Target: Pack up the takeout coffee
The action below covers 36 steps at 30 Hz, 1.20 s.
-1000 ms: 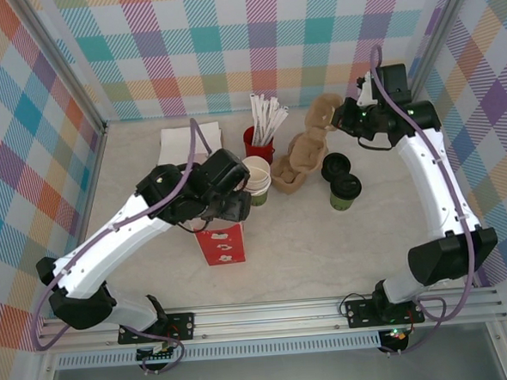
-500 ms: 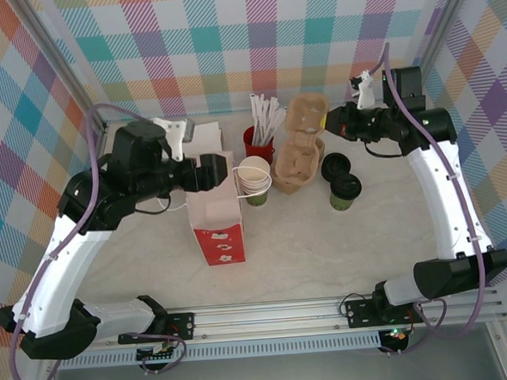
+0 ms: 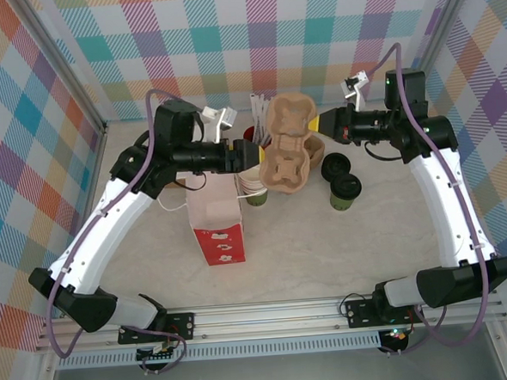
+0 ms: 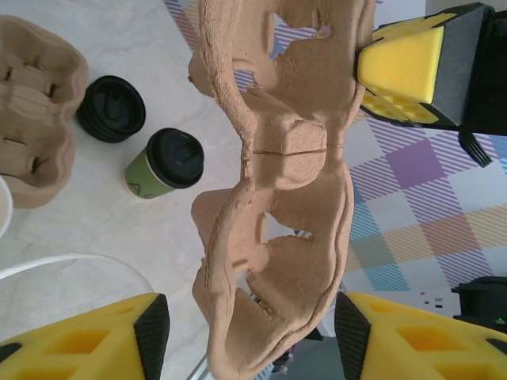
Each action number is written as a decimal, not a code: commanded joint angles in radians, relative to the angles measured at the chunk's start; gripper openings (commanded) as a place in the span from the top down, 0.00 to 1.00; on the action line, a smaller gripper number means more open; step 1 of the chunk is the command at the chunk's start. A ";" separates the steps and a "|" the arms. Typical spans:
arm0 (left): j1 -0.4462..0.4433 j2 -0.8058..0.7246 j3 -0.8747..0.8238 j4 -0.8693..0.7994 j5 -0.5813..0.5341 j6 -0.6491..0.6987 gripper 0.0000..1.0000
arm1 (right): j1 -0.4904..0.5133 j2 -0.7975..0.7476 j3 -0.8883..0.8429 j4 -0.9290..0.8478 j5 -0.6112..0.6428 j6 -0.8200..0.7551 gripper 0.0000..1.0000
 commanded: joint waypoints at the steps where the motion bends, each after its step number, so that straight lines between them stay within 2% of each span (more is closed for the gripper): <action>1: 0.004 -0.009 -0.021 0.066 0.064 -0.030 0.44 | -0.004 -0.023 -0.017 0.062 -0.062 0.033 0.92; 9: -0.005 -0.016 -0.080 0.090 0.060 -0.053 0.54 | -0.003 -0.029 -0.039 0.135 -0.067 0.101 0.92; 18: -0.007 -0.038 -0.103 0.093 0.041 -0.049 0.80 | -0.003 -0.034 -0.073 0.131 -0.042 0.089 0.90; 22: -0.008 -0.046 -0.106 0.076 0.028 -0.041 0.89 | -0.004 -0.047 -0.086 0.094 0.005 0.038 0.80; 29: -0.042 -0.054 -0.081 -0.021 -0.064 0.012 0.91 | -0.004 -0.082 -0.033 -0.113 0.209 -0.219 0.50; 36: -0.113 -0.023 -0.037 -0.100 -0.155 0.041 0.92 | 0.001 -0.125 0.003 -0.244 0.310 -0.528 0.37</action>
